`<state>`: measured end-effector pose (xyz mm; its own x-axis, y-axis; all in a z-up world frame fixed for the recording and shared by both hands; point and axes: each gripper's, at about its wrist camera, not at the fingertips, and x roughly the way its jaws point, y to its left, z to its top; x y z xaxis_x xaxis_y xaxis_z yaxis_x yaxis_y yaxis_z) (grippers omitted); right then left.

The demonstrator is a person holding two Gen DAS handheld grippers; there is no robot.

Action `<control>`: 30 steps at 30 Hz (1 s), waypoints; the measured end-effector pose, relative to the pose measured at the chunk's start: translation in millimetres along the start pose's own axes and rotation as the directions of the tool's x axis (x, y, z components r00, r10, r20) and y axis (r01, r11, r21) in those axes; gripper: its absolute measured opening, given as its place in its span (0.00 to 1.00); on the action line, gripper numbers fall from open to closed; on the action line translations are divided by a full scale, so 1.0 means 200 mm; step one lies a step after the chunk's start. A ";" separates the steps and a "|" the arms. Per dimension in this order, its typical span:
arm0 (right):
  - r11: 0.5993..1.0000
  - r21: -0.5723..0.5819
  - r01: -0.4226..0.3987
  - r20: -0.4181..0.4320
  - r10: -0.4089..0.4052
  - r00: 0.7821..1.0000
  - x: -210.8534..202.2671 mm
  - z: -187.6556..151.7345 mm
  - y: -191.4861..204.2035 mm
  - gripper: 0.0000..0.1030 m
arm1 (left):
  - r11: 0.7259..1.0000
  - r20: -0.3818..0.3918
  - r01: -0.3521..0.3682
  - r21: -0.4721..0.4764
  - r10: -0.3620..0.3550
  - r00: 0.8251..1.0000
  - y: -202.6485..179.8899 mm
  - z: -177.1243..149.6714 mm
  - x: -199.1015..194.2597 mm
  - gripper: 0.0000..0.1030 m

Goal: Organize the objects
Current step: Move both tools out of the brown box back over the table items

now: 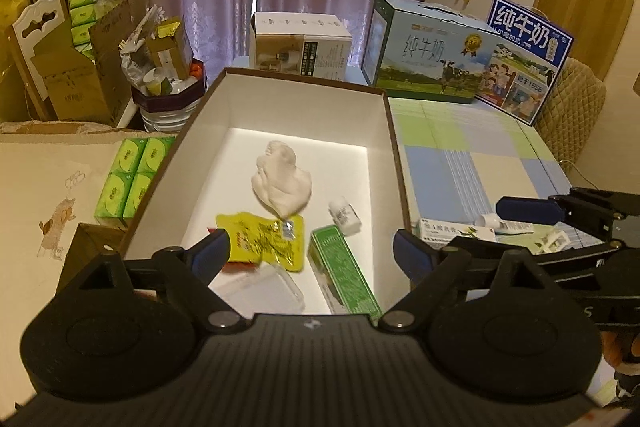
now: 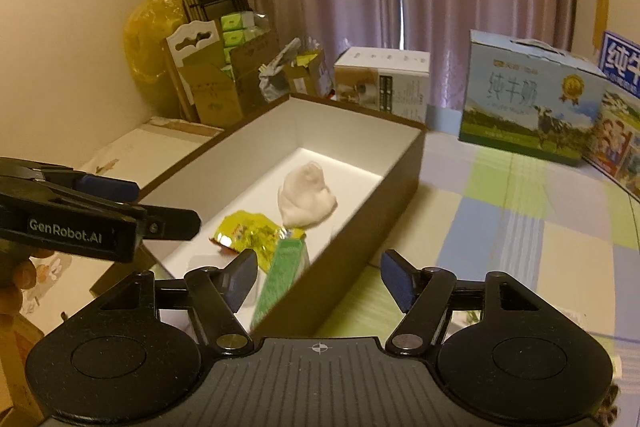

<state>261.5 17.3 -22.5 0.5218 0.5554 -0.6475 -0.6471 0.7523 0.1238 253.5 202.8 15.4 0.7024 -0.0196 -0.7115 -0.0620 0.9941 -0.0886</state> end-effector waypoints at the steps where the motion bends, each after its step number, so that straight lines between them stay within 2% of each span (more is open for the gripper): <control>1: 1.000 0.003 0.000 -0.003 0.000 1.000 -0.02 -0.02 -0.01 0.64 | 1.000 -0.002 -0.003 -0.005 0.003 1.000 -0.01 -0.01 -0.01 0.84; 11: 0.998 0.055 0.029 -0.067 -0.026 0.997 -0.17 -0.22 -0.18 0.64 | 1.000 -0.034 -0.006 -0.022 0.005 0.999 -0.16 -0.13 -0.06 0.84; 23: 0.984 0.143 0.108 -0.146 -0.087 0.985 -0.34 -0.45 -0.48 0.64 | 0.997 -0.097 0.076 0.017 -0.074 0.993 -0.49 -0.23 -0.01 0.84; 30: 0.969 0.197 0.149 -0.164 -0.117 0.980 -0.42 -0.54 -0.64 0.64 | 0.992 -0.128 0.117 0.056 -0.109 0.986 -0.66 -0.24 0.06 0.84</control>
<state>241.1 -164.2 -64.3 0.4955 0.3980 -0.7721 -0.4398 0.8814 0.1722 237.1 65.8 -15.2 0.6084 -0.1410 -0.7810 0.0599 0.9894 -0.1320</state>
